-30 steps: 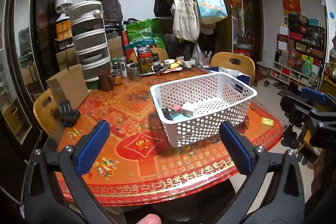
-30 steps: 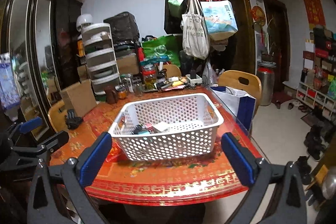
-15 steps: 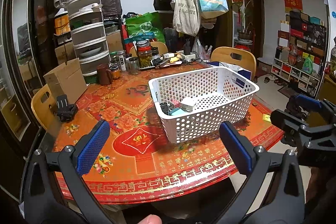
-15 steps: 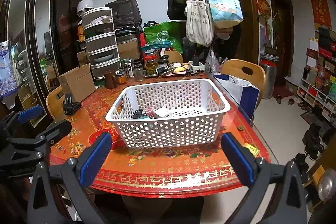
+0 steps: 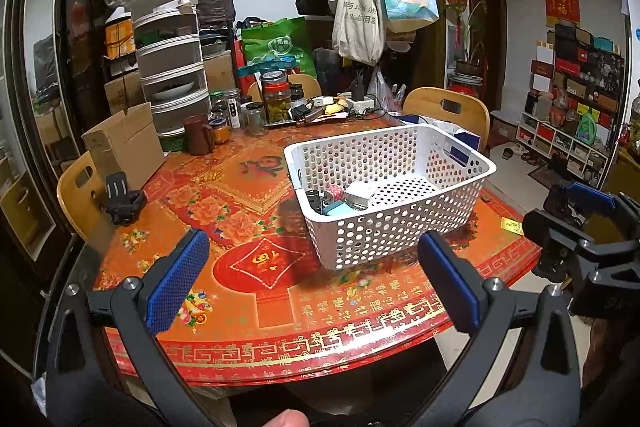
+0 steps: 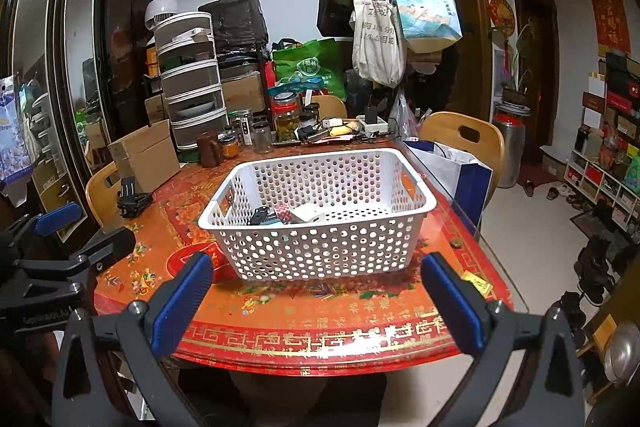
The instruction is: Organize rigid objects
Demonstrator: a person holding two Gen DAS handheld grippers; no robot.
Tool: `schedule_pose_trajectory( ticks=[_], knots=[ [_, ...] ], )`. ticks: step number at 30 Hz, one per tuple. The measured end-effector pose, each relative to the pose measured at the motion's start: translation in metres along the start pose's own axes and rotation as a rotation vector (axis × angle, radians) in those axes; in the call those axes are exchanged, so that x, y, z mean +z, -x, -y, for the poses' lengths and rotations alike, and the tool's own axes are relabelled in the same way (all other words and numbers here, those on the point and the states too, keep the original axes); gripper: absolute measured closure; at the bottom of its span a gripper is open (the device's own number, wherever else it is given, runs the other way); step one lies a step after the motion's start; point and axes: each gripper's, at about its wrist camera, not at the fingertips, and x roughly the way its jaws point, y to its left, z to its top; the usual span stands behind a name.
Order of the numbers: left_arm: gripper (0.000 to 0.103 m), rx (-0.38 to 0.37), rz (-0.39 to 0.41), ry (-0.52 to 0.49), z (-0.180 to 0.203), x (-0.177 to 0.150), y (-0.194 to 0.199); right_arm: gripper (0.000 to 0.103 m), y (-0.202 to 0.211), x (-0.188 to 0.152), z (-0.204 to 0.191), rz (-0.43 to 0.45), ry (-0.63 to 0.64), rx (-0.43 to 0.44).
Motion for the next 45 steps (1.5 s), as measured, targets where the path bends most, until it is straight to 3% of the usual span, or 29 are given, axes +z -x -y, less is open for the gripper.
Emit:
schedule_pose_trajectory(
  ticks=[45],
  knots=[
    [0.000, 0.005, 0.002, -0.003, 0.0098, 0.0005, -0.0037, 0.000, 0.0040, 0.0015, -0.0065, 0.004, 0.021, 0.012]
  ],
)
